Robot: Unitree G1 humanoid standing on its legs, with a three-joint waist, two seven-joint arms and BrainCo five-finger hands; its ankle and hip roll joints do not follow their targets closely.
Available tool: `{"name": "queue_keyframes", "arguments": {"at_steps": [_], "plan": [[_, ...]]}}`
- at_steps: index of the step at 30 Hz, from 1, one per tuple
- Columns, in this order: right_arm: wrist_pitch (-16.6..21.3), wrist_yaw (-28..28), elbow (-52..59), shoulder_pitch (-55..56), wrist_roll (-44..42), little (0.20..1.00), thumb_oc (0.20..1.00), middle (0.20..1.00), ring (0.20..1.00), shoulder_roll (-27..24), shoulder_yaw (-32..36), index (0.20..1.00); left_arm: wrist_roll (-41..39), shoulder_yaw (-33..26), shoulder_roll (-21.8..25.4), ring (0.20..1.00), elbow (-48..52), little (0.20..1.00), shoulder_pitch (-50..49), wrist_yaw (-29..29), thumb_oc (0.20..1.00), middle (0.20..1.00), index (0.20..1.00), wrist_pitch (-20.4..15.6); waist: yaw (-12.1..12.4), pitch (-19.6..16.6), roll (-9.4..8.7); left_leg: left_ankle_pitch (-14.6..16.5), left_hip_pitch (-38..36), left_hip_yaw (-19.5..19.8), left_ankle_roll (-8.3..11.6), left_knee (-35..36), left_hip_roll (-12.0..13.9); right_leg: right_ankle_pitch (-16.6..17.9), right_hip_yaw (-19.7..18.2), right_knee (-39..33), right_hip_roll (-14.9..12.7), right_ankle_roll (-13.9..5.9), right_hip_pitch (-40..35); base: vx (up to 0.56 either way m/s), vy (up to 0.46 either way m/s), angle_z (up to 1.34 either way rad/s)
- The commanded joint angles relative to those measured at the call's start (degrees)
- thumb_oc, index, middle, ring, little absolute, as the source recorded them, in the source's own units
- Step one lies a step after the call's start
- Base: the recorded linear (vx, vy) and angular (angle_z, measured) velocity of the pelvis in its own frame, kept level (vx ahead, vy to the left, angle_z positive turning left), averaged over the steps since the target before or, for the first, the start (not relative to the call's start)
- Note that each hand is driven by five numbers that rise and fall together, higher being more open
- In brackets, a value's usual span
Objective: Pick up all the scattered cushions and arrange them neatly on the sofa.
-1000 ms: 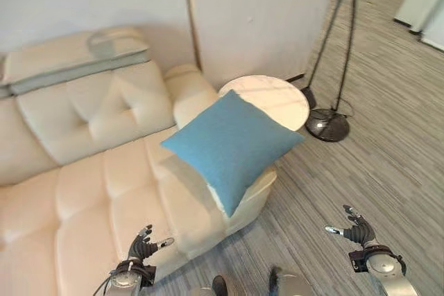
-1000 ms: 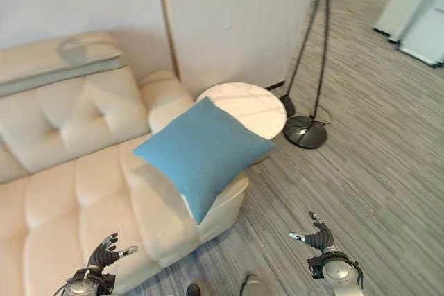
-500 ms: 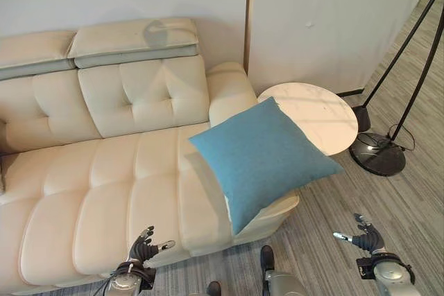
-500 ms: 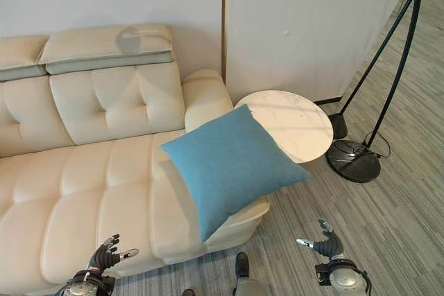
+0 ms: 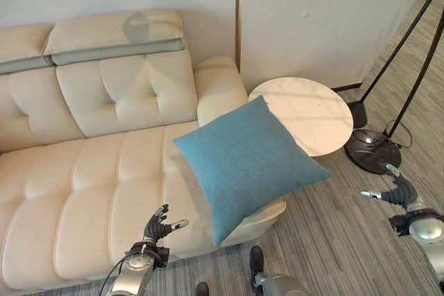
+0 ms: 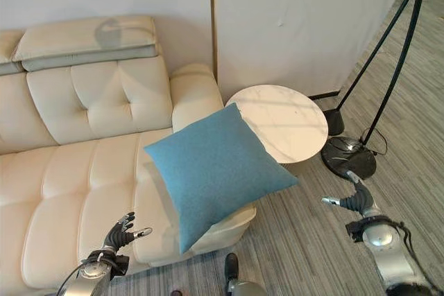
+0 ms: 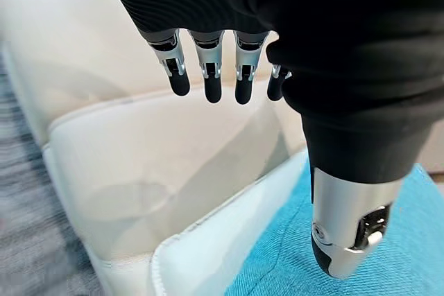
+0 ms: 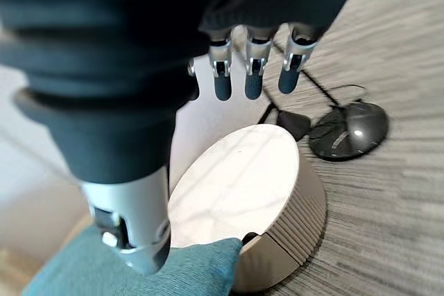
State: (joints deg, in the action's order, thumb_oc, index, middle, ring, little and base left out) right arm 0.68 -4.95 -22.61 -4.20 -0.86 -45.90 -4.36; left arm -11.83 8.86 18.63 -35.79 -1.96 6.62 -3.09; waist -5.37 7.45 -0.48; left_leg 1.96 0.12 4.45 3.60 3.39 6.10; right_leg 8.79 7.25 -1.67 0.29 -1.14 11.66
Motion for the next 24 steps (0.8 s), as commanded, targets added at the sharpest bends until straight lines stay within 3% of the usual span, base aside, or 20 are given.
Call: {"name": "queue_keyframes", "arguments": {"at_steps": [1, 8, 13, 14, 19, 20, 21, 22, 23, 24], "plan": [[0.58, -2.92, -5.0, -10.97, -0.18, 1.0, 1.0, 1.0, 1.0, -1.16, -4.04, 1.0, -5.53, 2.42, 0.32, 1.0, 0.83, 1.0, 7.44, 2.01, 1.0, 1.0, 1.0, -3.61, 1.76, 1.23, -2.52, 0.0, -1.56, -3.98, 4.1, 0.21, 0.56, -5.93, -2.82, 6.78, -5.24, -5.28, 5.39, -0.11, -0.041, 0.01], [-0.79, -6.02, -18.08, -30.01, -7.11, 1.0, 1.0, 1.0, 1.0, 3.12, -13.3, 1.0, -9.13, 8.88, -1.23, 1.0, -0.06, 1.0, 18.53, 4.6, 1.0, 1.0, 1.0, -5.07, 2.77, 3.91, -1.79, -2.62, 4.98, -4.35, 4.8, 1.43, 0.4, -4.99, -3.15, 8.18, -5.7, -5.18, 12.5, -0.08, -0.036, 0.06], [-1.48, -5.72, -30.52, -50.11, -14.43, 1.0, 1.0, 1.0, 1.0, 10.69, -24.46, 1.0, -13.69, 14.44, -4.62, 1.0, -9.26, 1.0, 38.66, 8.21, 1.0, 1.0, 1.0, -5.63, 3.13, 7.66, -1.05, -4.87, 9.93, -3.76, 5.81, 1.49, 0.37, -4.44, -2.72, 8.66, -6.02, -5.44, 16.46, -0.06, -0.056, 0.09], [-1.47, -5.71, -30.55, -50.17, -14.43, 1.0, 1.0, 1.0, 1.0, 10.71, -24.47, 1.0, -13.7, 14.42, -4.6, 1.0, -9.29, 1.0, 38.71, 8.2, 1.0, 1.0, 1.0, -5.64, 3.04, 7.55, -1.11, -4.99, 10.17, -3.7, 5.78, 1.48, 0.26, -4.29, -2.7, 8.54, -6.13, -5.46, 16.6, -0.03, -0.027, 0.2], [0.16, -4.33, -26.47, -51.96, -23.39, 1.0, 1.0, 1.0, 1.0, 22.41, -28.98, 1.0, -19.17, 15.45, -8.9, 1.0, -14.99, 1.0, 49.31, 10.42, 1.0, 1.0, 1.0, -5.83, 2.32, 10.9, 0.08, -6.14, 11.43, -3.61, 6.39, 1.44, 0.34, -4.5, -2.38, 9.58, -6.24, -5.43, 18.12, -0.02, -0.006, 0.07], [0.16, -4.33, -26.46, -51.98, -23.39, 0.818, 0.818, 0.818, 0.818, 22.42, -28.97, 0.818, -19.17, 15.46, -8.89, 1.0, -15.0, 1.0, 49.33, 10.42, 1.0, 1.0, 1.0, -5.83, 2.26, 10.79, 0.03, -6.27, 11.63, -3.57, 6.36, 1.44, 0.24, -4.33, -2.37, 9.44, -6.33, -5.46, 18.23, 0.0, 0.0, 0.0], [0.62, -3.92, -25.13, -51.03, -24.11, 0.818, 0.818, 0.818, 0.818, 23.36, -29.52, 0.818, -19.34, 15.79, -9.14, 1.0, -14.75, 1.0, 49.4, 10.31, 1.0, 1.0, 1.0, -5.82, 2.14, 10.97, 0.2, -6.18, 11.38, -3.55, 6.44, 1.5, 0.27, -4.51, -2.3, 9.59, -6.26, -5.4, 18.07, 0.0, 0.0, 0.0], [1.12, -3.72, -23.08, -49.66, -25.09, 0.2, 0.2, 0.2, 0.2, 24.3, -29.66, 0.2, -19.63, 16.1, -9.38, 1.0, -14.26, 1.0, 49.21, 10.19, 1.0, 1.0, 1.0, -5.74, 1.89, 10.88, 0.3, -6.29, 11.53, -3.44, 6.44, 1.55, 0.18, -4.32, -2.23, 9.4, -6.4, -5.45, 18.04, 0.03, 0.026, 0.01], [1.89, -3.21, -21.06, -48.1, -26.08, 0.2, 0.2, 0.2, 0.2, 25.03, -29.57, 0.2, -19.89, 16.05, -9.31, 0.689, -13.45, 0.689, 49.04, 10.03, 0.689, 0.689, 0.689, -5.85, 1.75, 10.91, 0.43, -6.21, 11.32, -3.49, 6.47, 1.61, 0.16, -4.29, -2.2, 9.32, -6.4, -5.46, 17.82, 0.0, 0.0, 0.0], [2.43, -3.01, -19.43, -46.88, -26.51, 0.2, 0.2, 0.2, 0.2, 25.36, -29.49, 0.2, -20.07, 16.0, -9.14, 0.2, -12.51, 0.2, 48.57, 9.97, 0.2, 0.2, 0.2, -6.06, 1.59, 10.87, 0.52, -6.05, 11.1, -3.52, 6.46, 1.61, 0.16, -4.25, -2.27, 9.17, -6.42, -5.49, 17.48, 0.04, 0.045, 0.01]]}}
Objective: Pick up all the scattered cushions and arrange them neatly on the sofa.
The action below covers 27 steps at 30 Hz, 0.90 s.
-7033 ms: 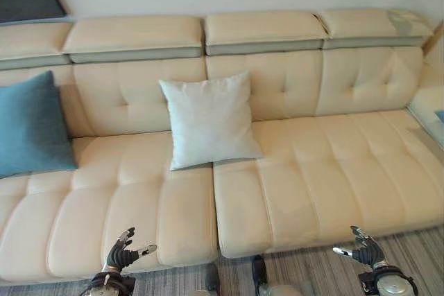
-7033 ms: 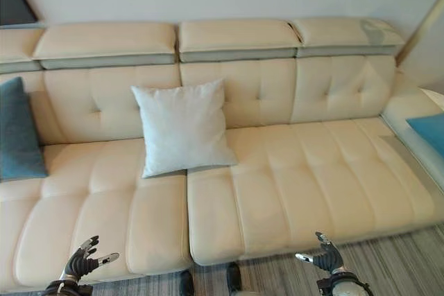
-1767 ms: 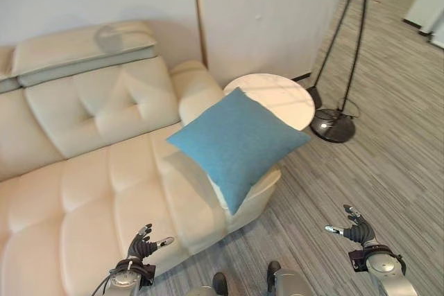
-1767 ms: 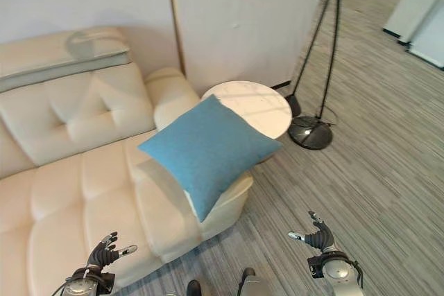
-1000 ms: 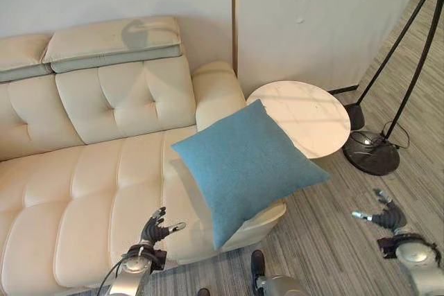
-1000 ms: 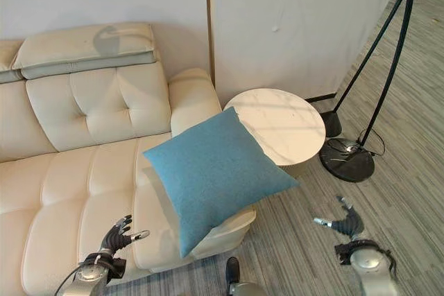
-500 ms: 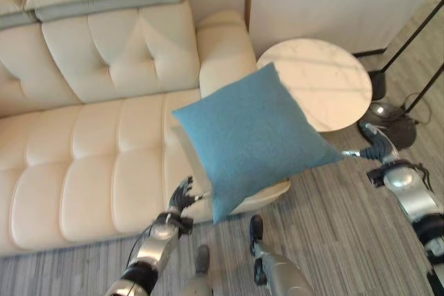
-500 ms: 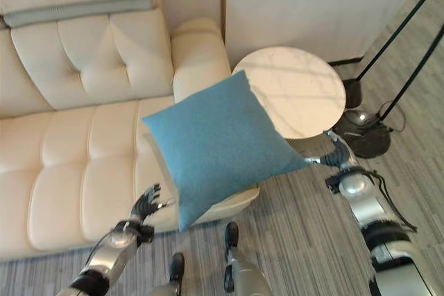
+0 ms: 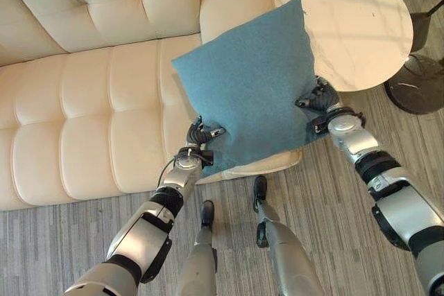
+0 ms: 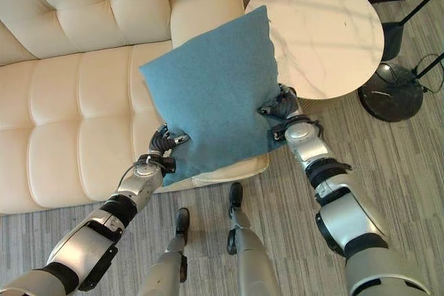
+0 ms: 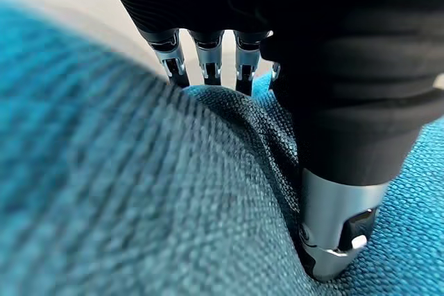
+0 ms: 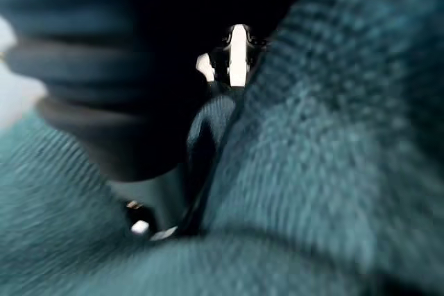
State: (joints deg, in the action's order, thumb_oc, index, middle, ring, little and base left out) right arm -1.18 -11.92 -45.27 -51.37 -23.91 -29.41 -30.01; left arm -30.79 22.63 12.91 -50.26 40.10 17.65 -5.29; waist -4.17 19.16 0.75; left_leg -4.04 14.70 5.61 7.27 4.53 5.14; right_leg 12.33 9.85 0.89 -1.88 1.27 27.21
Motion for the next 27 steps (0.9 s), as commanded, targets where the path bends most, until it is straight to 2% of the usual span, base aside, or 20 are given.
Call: {"name": "queue_keyframes", "arguments": {"at_steps": [1, 9, 12, 13, 14, 16, 17, 20, 21, 24, 27], "plan": [[6.0, 4.25, 6.74, 3.72, -4.84, 0.2, 0.2, 0.2, 0.2, 9.87, -2.68, 0.2, -1.78, 1.9, -3.31, 0.2, 4.33, 0.2, 5.52, -0.96, 0.2, 0.2, 0.2, -4.56, 0.13, -0.86, -0.5, 0.46, -4.32, -4.76, 2.72, 0.47, 1.1, -7.83, -4.96, 6.54, -4.19, -8.01, 1.21, 0.03, 0.036, 0.0], [10.27, 5.77, 21.29, 18.17, -3.15, 0.2, 0.2, 0.2, 0.2, 11.2, 2.97, 0.2, 0.07, 1.45, -1.98, 0.2, 19.31, 0.2, -1.83, -2.1, 0.2, 0.2, 0.2, -6.84, -1.01, -2.91, -0.25, 2.57, -7.81, -5.33, 1.62, 0.47, 0.66, -7.63, -5.43, 5.19, -4.9, -8.64, -2.72, 0.02, 0.07, 0.02], [11.86, 7.24, 31.73, 25.82, -0.24, 0.2, 0.2, 0.2, 0.2, 10.29, 7.15, 0.2, 1.39, 0.15, -1.44, 0.2, 30.67, 0.2, -9.54, -3.98, 0.2, 0.2, 0.2, -7.35, -1.36, -5.19, -0.16, 4.1, -10.64, -5.88, 0.8, 0.47, 0.36, -7.45, -5.42, 3.76, -5.25, -9.02, -6.23, 0.07, 0.099, 0.01], [11.8, 7.23, 31.86, 26.0, -0.21, 0.2, 0.2, 0.2, 0.2, 10.29, 7.16, 0.2, 1.42, 0.19, -1.43, 0.2, 30.79, 0.2, -9.7, -3.96, 0.2, 0.2, 0.2, -7.29, -1.33, -5.21, -0.16, 4.13, -10.73, -5.89, 0.8, 0.47, 0.37, -7.44, -5.42, 3.7, -5.23, -9.03, -6.35, 0.06, 0.085, -0.07], [12.58, 8.35, 36.58, 29.96, 1.01, 0.2, 0.2, 0.2, 0.2, 9.64, 9.33, 0.2, 2.23, -1.14, -0.6, 0.2, 35.58, 0.2, -13.99, -5.07, 0.2, 0.2, 0.2, -7.49, -1.46, -6.65, -0.24, 4.91, -12.25, -6.21, 0.4, 0.47, 0.16, -7.3, -5.61, 2.86, -5.5, -9.41, -8.39, 0.04, 0.06, -0.08], [12.86, 8.95, 39.69, 32.43, 2.11, 0.2, 0.2, 0.2, 0.2, 8.88, 10.54, 0.2, 2.53, -2.2, 0.22, 0.2, 38.77, 0.2, -16.86, -5.85, 0.2, 0.2, 0.2, -7.46, -1.55, -7.5, -0.3, 5.34, -13.28, -6.47, 0.16, 0.47, 0.01, -7.21, -5.64, 2.31, -5.5, -9.65, -9.71, 0.07, 0.114, -0.08], [13.29, 10.14, 45.01, 36.72, 4.89, 0.2, 0.2, 0.2, 0.2, 7.1, 12.88, 0.2, 3.27, -4.4, 1.84, 0.2, 44.29, 0.2, -22.66, -7.57, 0.2, 0.2, 0.2, -7.42, -1.7, -9.07, -0.5, 6.12, -14.68, -6.84, -0.41, 0.4, -0.41, -6.97, -5.93, 1.36, -5.56, -10.1, -11.49, 0.09, 0.155, -0.1], [13.44, 11.05, 49.84, 40.66, 8.72, 0.2, 0.2, 0.2, 0.2, 5.44, 14.97, 0.2, 5.4, -6.93, 4.05, 0.2, 49.33, 0.2, -28.7, -9.36, 0.2, 0.2, 0.2, -7.15, -1.66, -10.64, -0.7, 7.01, -16.16, -7.56, -1.07, 0.14, -0.75, -6.76, -6.66, 0.74, -5.45, -10.54, -12.97, 0.04, 0.125, -0.1], [13.79, 11.81, 53.73, 44.14, 10.51, 0.2, 0.2, 0.2, 0.2, 4.95, 17.21, 0.2, 6.68, -9.48, 5.66, 0.2, 53.44, 0.2, -33.57, -10.59, 0.2, 0.2, 0.2, -7.3, -1.63, -11.7, -0.98, 8.02, -17.33, -8.09, -1.79, -0.41, -1.23, -6.45, -7.42, 0.5, -5.47, -11.0, -13.87, -0.01, 0.101, -0.1], [14.33, 12.76, 56.91, 47.66, 11.03, 0.2, 0.2, 0.2, 0.2, 5.26, 19.11, 0.2, 7.47, -11.67, 6.34, 0.2, 56.43, 0.2, -38.01, -11.29, 0.2, 0.2, 0.2, -7.47, -1.7, -12.32, -1.31, 9.15, -18.28, -8.52, -2.8, -1.46, -1.91, -5.97, -8.53, 0.63, -5.71, -11.67, -14.44, -0.03, 0.156, -0.2], [14.66, 13.89, 59.43, 50.53, 10.2, 0.2, 0.2, 0.2, 0.2, 6.76, 20.33, 0.2, 8.61, -13.96, 7.08, 0.2, 59.74, 0.2, -42.25, -11.64, 0.2, 0.2, 0.2, -7.62, -1.86, -12.26, -2.02, 10.48, -19.22, -9.34, -4.41, -2.66, -3.58, -4.0, -10.54, 0.76, -6.09, -13.26, -14.21, -0.13, 0.204, -0.3]]}}
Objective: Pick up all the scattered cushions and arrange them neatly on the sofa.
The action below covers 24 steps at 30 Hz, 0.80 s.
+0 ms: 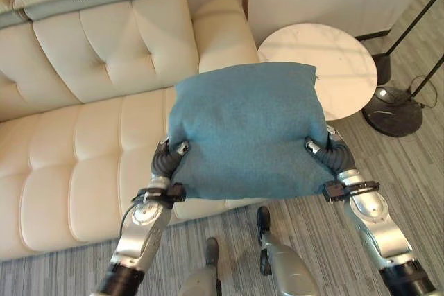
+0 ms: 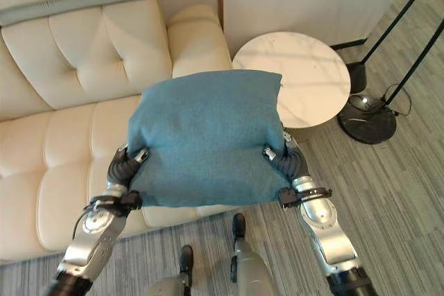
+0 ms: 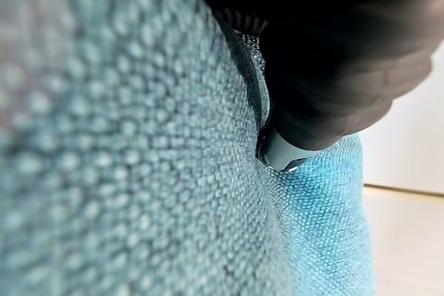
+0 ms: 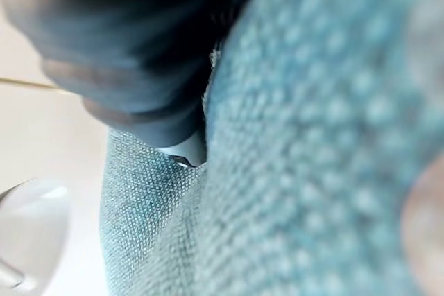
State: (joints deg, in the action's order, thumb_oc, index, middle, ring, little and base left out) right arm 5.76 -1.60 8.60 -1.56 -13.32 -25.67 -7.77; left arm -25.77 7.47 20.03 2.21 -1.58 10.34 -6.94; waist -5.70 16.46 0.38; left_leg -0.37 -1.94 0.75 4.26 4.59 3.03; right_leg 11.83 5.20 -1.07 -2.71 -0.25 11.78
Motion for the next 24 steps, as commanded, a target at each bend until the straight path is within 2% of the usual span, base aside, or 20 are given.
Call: {"name": "queue_keyframes", "arguments": {"at_steps": [1, 3, 4, 5, 6, 7, 8, 9, 10, 11, 12, 13, 15, 16, 17, 19, 20, 21, 22, 24], "plan": [[7.75, 3.57, 5.78, 1.04, -0.45, 0.2, 0.2, 0.2, 0.2, 3.58, -1.97, 0.2, 4.35, 0.64, 0.12, 0.2, 7.65, 0.2, -1.46, -4.12, 0.2, 0.2, 0.2, -6.08, -0.22, -9.3, -1.98, 7.01, -2.74, -4.76, -1.93, -2.94, -2.15, -2.19, -6.55, 2.45, -5.37, -12.37, 1.58, -0.19, 0.183, -0.28], [7.87, 3.81, 6.05, 1.09, -1.2, 0.2, 0.2, 0.2, 0.2, 4.71, -2.3, 0.2, 5.37, -0.08, 0.7, 0.2, 8.16, 0.2, -2.1, -3.92, 0.2, 0.2, 0.2, -6.42, 0.07, -8.37, -2.67, 6.86, -2.29, -5.38, -2.87, -3.45, -3.58, 1.5, -8.15, 1.98, -5.49, -14.04, 2.85, -0.26, 0.145, -0.44], [8.09, 3.57, 5.86, 0.78, -1.38, 0.2, 0.2, 0.2, 0.2, 4.95, -2.53, 0.2, 5.74, -0.21, 1.09, 0.2, 8.29, 0.2, -1.96, -3.58, 0.2, 0.2, 0.2, -6.63, 0.17, -7.55, -2.66, 6.57, -1.44, -5.62, -3.24, -4.09, -3.72, 1.7, -8.18, 2.51, -5.34, -14.26, 3.79, -0.47, 0.139, -0.61], [8.6, 3.67, 6.3, 1.07, -2.88, 0.2, 0.2, 0.2, 0.2, 5.72, -2.76, 0.2, 5.57, 0.09, 1.79, 0.2, 8.98, 0.2, -1.65, -4.02, 0.2, 0.2, 0.2, -6.87, 0.84, -5.96, -2.04, 5.57, 0.67, -5.57, -3.95, -5.17, -3.62, -2.41, -8.09, 7.04, -4.52, -12.8, 3.53, -0.38, 0.094, -0.51], [8.61, 3.67, 6.29, 1.03, -2.89, 0.2, 0.2, 0.2, 0.2, 5.75, -2.76, 0.2, 5.57, 0.07, 1.82, 0.2, 8.97, 0.2, -1.62, -4.02, 0.2, 0.2, 0.2, -6.87, 0.84, -6.05, -2.19, 5.39, 0.88, -5.6, -3.95, -5.17, -3.75, -2.31, -8.18, 7.07, -4.63, -12.8, 3.76, -0.39, 0.085, -0.23], [8.81, 3.24, 5.99, 0.98, -2.63, 0.2, 0.2, 0.2, 0.2, 5.59, -2.9, 0.2, 5.62, 0.14, 2.04, 0.2, 8.94, 0.2, -1.37, -3.91, 0.2, 0.2, 0.2, -6.93, 1.41, -5.63, -1.8, 4.55, 2.24, -5.29, -4.31, -5.78, -3.44, -5.08, -8.23, 11.43, -3.83, -11.39, 3.08, -0.33, 0.004, -0.16], [8.84, 2.78, 5.77, 0.9, -1.39, 0.2, 0.2, 0.2, 0.2, 4.71, -2.86, 0.2, 5.33, 0.43, 2.79, 0.2, 8.74, 0.2, -0.91, -4.15, 0.2, 0.2, 0.2, -6.87, 2.54, -5.69, -1.21, 2.95, 3.98, -3.93, -4.58, -6.02, -2.58, -9.84, -8.43, 19.63, -2.26, -9.2, 0.78, -0.39, -0.021, -0.06], [8.64, 2.5, 5.6, 0.79, -0.88, 0.2, 0.2, 0.2, 0.2, 4.45, -2.72, 0.2, 5.1, 0.56, 3.03, 0.2, 8.82, 0.2, -0.81, -4.2, 0.2, 0.2, 0.2, -6.82, 2.9, -6.09, -1.17, 2.37, 4.65, -3.11, -4.53, -5.86, -2.53, -11.46, -8.89, 21.68, -1.68, -8.58, -0.41, -0.27, -0.041, 0.06], [8.64, 2.5, 5.59, 0.76, -0.87, 0.2, 0.2, 0.2, 0.2, 4.46, -2.72, 0.2, 5.1, 0.54, 3.04, 0.2, 8.83, 0.2, -0.79, -4.2, 0.2, 0.2, 0.2, -6.81, 2.92, -6.18, -1.16, 2.2, 4.84, -3.12, -4.51, -5.83, -2.5, -11.25, -8.9, 21.56, -1.64, -8.56, -0.26, -0.2, -0.138, 0.48], [8.46, 0.73, 4.96, 0.11, 1.97, 0.2, 0.2, 0.2, 0.2, 3.67, -1.84, 0.2, 5.9, 0.35, 3.72, 0.2, 9.04, 0.2, -0.69, -3.86, 0.2, 0.2, 0.2, -6.49, 4.57, -7.36, -1.56, 0.85, 7.25, -1.43, -3.84, -5.53, -2.41, -13.62, -9.91, 21.79, -0.62, -7.96, -4.05, -0.16, -0.189, 0.59], [8.18, 0.43, 5.21, -0.1, 2.96, 0.2, 0.2, 0.2, 0.2, 3.31, -1.64, 0.2, 5.82, 0.51, 3.34, 0.2, 9.4, 0.2, -0.74, -3.63, 0.2, 0.2, 0.2, -6.43, 5.6, -7.78, -2.12, 0.27, 8.12, -0.76, -3.37, -5.5, -2.42, -16.63, -9.06, 18.32, -0.54, -6.59, -6.39, -0.26, -0.3, 0.51], [8.28, 0.23, 5.42, -0.64, 2.86, 0.2, 0.2, 0.2, 0.2, 2.91, -1.75, 0.2, 5.89, 0.42, 3.42, 0.2, 9.17, 0.2, -0.03, -3.34, 0.2, 0.2, 0.2, -6.59, 6.1, -7.72, -2.69, -0.84, 9.79, -0.19, -2.2, -5.38, -2.18, -17.78, -8.54, 14.63, 0.23, -5.89, -7.81, -0.12, -0.192, 0.25], [8.33, 0.22, 5.33, -0.73, 2.85, 0.2, 0.2, 0.2, 0.2, 2.93, -1.76, 0.2, 5.89, 0.42, 3.44, 0.2, 9.15, 0.2, 0.03, -3.33, 0.2, 0.2, 0.2, -6.58, 5.84, -7.77, -2.65, -0.87, 9.95, 0.09, -2.15, -5.43, -2.18, -17.61, -8.24, 14.21, 0.23, -5.84, -7.99, -0.07, -0.089, 0.43], [8.13, -0.06, 5.22, -0.78, 2.96, 0.2, 0.2, 0.2, 0.2, 2.62, -1.8, 0.2, 5.8, 0.69, 3.34, 0.2, 9.18, 0.2, 0.19, -3.49, 0.2, 0.2, 0.2, -6.58, 6.28, -8.2, -2.78, -1.9, 11.12, 0.38, -1.38, -5.26, -2.04, -18.21, -8.01, 11.0, 0.51, -5.19, -8.78, -0.38, -0.297, 0.47], [8.74, -1.67, 5.15, -0.66, 2.84, 0.2, 0.2, 0.2, 0.2, 1.57, -0.14, 0.2, 5.74, 1.62, 2.64, 0.2, 8.95, 0.2, 1.28, -3.07, 0.2, 0.2, 0.2, -6.83, 6.54, -6.53, -2.39, -6.44, 16.62, 0.9, 2.19, -5.73, -0.85, -17.86, -6.96, 5.8, 2.36, -3.73, -8.65, -0.38, -0.298, 0.46], [8.69, -1.96, 5.0, -0.53, 2.39, 0.2, 0.2, 0.2, 0.2, 1.27, 0.38, 0.2, 5.36, 1.95, 2.23, 0.2, 8.89, 0.2, 1.71, -3.31, 0.2, 0.2, 0.2, -6.75, 5.99, -6.52, -1.89, -6.74, 17.81, 0.42, 2.07, -5.65, -0.75, -17.51, -5.65, 4.97, 2.51, -3.63, -8.04, -0.31, -0.157, 1.36], [8.86, -2.33, 5.02, -0.43, 2.04, 0.2, 0.2, 0.2, 0.2, 1.12, 0.77, 0.2, 5.32, 2.21, 1.99, 0.2, 8.84, 0.2, 1.94, -3.29, 0.2, 0.2, 0.2, -6.72, 5.61, -6.14, -1.79, -6.84, 18.26, -1.46, 1.58, -5.71, -0.28, -16.89, -4.69, 4.63, 2.15, -3.7, -7.68, -0.32, -0.042, 1.2], [8.85, -2.77, 5.45, 0.85, 1.8, 0.2, 0.2, 0.2, 0.2, 1.05, 2.03, 0.2, 5.09, 2.66, 1.58, 0.2, 9.17, 0.2, 2.16, -4.0, 0.2, 0.2, 0.2, -6.55, 4.04, -6.01, -1.74, -5.11, 17.32, -7.12, 0.14, -6.69, 0.64, -16.0, -1.97, 4.07, 0.88, -4.14, -7.33, -0.23, -0.012, 0.26], [8.84, -2.77, 5.47, 0.84, 1.8, 0.2, 0.2, 0.2, 0.2, 1.04, 2.05, 0.2, 5.08, 2.65, 1.57, 0.2, 9.19, 0.2, 2.18, -4.01, 0.2, 0.2, 0.2, -6.54, 4.04, -6.08, -1.67, -5.25, 17.52, -7.09, 0.14, -6.71, 0.72, -15.8, -1.95, 3.97, 0.96, -4.12, -7.19, -0.19, 0.009, 0.68], [9.0, -2.45, 6.42, 2.59, 1.81, 0.2, 0.2, 0.2, 0.2, 1.25, 3.11, 0.2, 4.44, 3.05, 1.51, 0.2, 9.61, 0.2, 1.7, -5.42, 0.2, 0.2, 0.2, -6.54, 2.85, -6.54, -1.73, -3.67, 16.07, -10.52, -0.05, -8.61, 1.47, -15.05, 0.63, 3.26, -0.28, -4.32, -7.25, -0.1, 0.014, 1.18]]}}
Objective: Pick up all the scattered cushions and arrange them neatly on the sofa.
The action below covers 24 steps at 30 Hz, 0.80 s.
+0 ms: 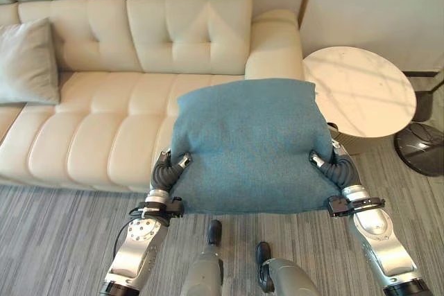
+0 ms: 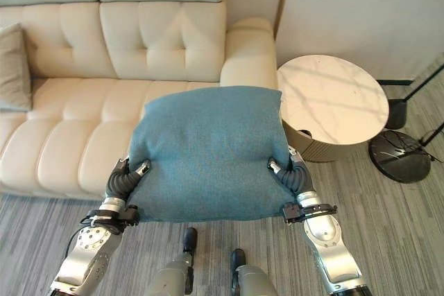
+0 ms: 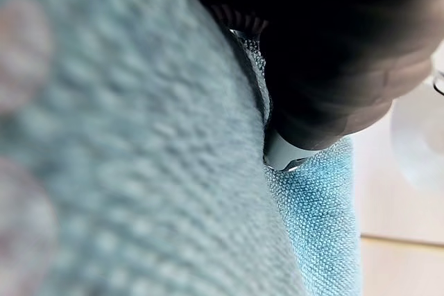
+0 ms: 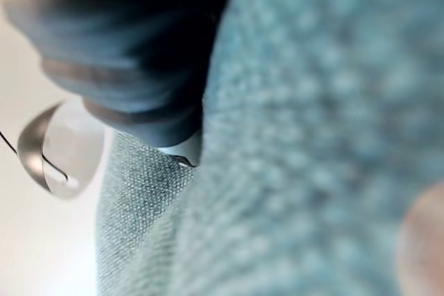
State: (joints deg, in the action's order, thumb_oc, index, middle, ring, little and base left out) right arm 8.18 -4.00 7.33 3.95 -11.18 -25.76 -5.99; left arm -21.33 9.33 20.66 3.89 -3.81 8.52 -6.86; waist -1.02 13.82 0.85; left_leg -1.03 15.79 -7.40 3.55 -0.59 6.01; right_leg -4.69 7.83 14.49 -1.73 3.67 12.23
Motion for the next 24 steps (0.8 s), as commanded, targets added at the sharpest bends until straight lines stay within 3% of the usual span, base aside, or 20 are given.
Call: {"name": "queue_keyframes", "arguments": {"at_steps": [1, 2, 3, 4, 9, 18, 19, 21, 22, 23, 24], "plan": [[6.67, 0.23, 8.33, -2.23, 0.37, 0.2, 0.2, 0.2, 0.2, 1.18, 1.59, 0.2, 0.0, 1.41, 0.93, 0.2, 8.27, 0.2, 3.8, -4.17, 0.2, 0.2, 0.2, -6.72, -2.43, -4.07, -2.28, -1.52, -3.28, -4.0, 0.67, -4.2, -1.22, 1.61, -0.3, -12.3, -2.18, -8.23, -8.1, -0.08, 0.024, 0.98], [6.7, 0.38, 8.67, -1.79, 0.66, 0.2, 0.2, 0.2, 0.2, 1.1, 1.98, 0.2, 0.02, 1.59, 1.02, 0.2, 8.27, 0.2, 3.87, -4.81, 0.2, 0.2, 0.2, -6.76, -3.04, -4.45, -2.29, -0.53, -4.62, -5.45, 0.71, -4.47, -0.86, 1.86, 1.25, -12.6, -2.87, -8.33, -8.49, -0.05, 0.07, 0.93], [6.85, 0.84, 9.36, -0.92, 0.76, 0.2, 0.2, 0.2, 0.2, 1.21, 2.96, 0.2, -0.3, 2.53, 0.67, 0.2, 7.96, 0.2, 4.27, -5.5, 0.2, 0.2, 0.2, -6.76, -4.7, -5.79, -1.82, -0.07, -8.43, -10.5, 1.16, -2.09, 0.67, 2.09, 4.73, -13.74, -3.76, -8.98, -9.45, -0.01, 0.091, 1.29], [6.9, 0.91, 9.8, -0.73, 0.84, 0.2, 0.2, 0.2, 0.2, 1.43, 3.35, 0.2, -0.56, 3.13, 0.57, 0.2, 7.74, 0.2, 4.67, -5.6, 0.2, 0.2, 0.2, -6.54, -5.39, -6.26, -1.6, -0.16, -9.56, -12.8, 1.38, -1.25, 1.41, 2.35, 6.43, -13.76, -4.34, -9.13, -9.66, 0.01, 0.082, 1.52], [6.17, 1.25, 9.76, -1.44, 0.26, 0.2, 0.2, 0.2, 0.2, 2.03, 2.73, 0.2, -0.39, 3.02, 0.75, 0.2, 7.2, 0.2, 4.2, -6.22, 0.2, 0.2, 0.2, -5.86, -5.31, -6.92, -2.18, 0.53, -9.76, -11.72, 0.87, -1.78, 0.47, 2.1, 7.71, -14.0, -5.04, -9.18, -11.94, 0.13, 0.076, 0.73], [5.05, 3.39, 9.78, -3.76, -1.3, 0.2, 0.2, 0.2, 0.2, 3.99, -0.27, 0.2, 0.92, 0.16, 2.38, 0.2, 7.79, 0.2, 1.65, -6.49, 0.2, 0.2, 0.2, -5.51, -2.05, -6.95, -3.9, 4.95, -7.44, -10.24, -1.85, -5.8, -2.74, 2.25, 5.36, -13.89, -8.17, -11.15, -13.33, 0.14, 0.17, 0.03], [5.03, 3.57, 9.82, -3.94, -1.47, 0.2, 0.2, 0.2, 0.2, 4.25, -0.69, 0.2, 1.07, 0.07, 2.51, 0.2, 7.77, 0.2, 1.56, -6.43, 0.2, 0.2, 0.2, -5.48, -1.74, -6.92, -3.91, 5.54, -7.16, -9.96, -2.44, -6.14, -3.35, 2.16, 4.97, -12.97, -8.71, -11.4, -13.0, 0.14, 0.222, -0.04], [5.15, 4.26, 11.19, -4.22, -2.31, 0.2, 0.2, 0.2, 0.2, 4.9, -0.92, 0.2, 0.19, 0.3, 2.95, 0.2, 7.25, 0.2, 2.33, -6.19, 0.2, 0.2, 0.2, -5.32, -1.59, -6.09, -3.38, 6.77, -7.23, -9.24, -4.02, -6.17, -5.04, 4.15, 3.82, -3.7, -11.57, -11.95, -9.21, 0.19, 0.361, -0.03], [5.41, 4.5, 11.8, -4.16, -3.23, 0.2, 0.2, 0.2, 0.2, 5.51, -1.16, 0.2, 0.56, 0.39, 3.46, 0.2, 6.79, 0.2, 2.54, -5.75, 0.2, 0.2, 0.2, -5.34, -2.17, -4.96, -2.79, 7.64, -8.14, -8.74, -5.06, -6.27, -5.6, 5.09, 2.05, 3.11, -11.2, -11.63, -5.74, 0.12, 0.249, 0.05], [5.41, 4.51, 11.8, -4.17, -3.24, 0.2, 0.2, 0.2, 0.2, 5.5, -1.16, 0.2, 0.57, 0.39, 3.45, 0.2, 6.78, 0.2, 2.54, -5.74, 0.2, 0.2, 0.2, -5.34, -2.11, -5.0, -2.84, 7.68, -8.08, -8.82, -5.09, -6.31, -5.65, 4.97, 1.93, 3.37, -11.27, -11.66, -5.54, 0.23, 0.278, 0.08], [5.56, 4.92, 11.89, -3.43, -4.47, 0.2, 0.2, 0.2, 0.2, 5.54, -0.8, 0.2, 0.51, 1.04, 3.51, 0.2, 6.48, 0.2, 2.9, -5.97, 0.2, 0.2, 0.2, -5.14, -3.65, -4.2, -2.24, 8.63, -10.61, -7.43, -5.51, -5.57, -6.36, 3.22, -1.61, 7.7, -6.41, -10.65, -0.9, 0.15, 0.127, 0.1]]}}
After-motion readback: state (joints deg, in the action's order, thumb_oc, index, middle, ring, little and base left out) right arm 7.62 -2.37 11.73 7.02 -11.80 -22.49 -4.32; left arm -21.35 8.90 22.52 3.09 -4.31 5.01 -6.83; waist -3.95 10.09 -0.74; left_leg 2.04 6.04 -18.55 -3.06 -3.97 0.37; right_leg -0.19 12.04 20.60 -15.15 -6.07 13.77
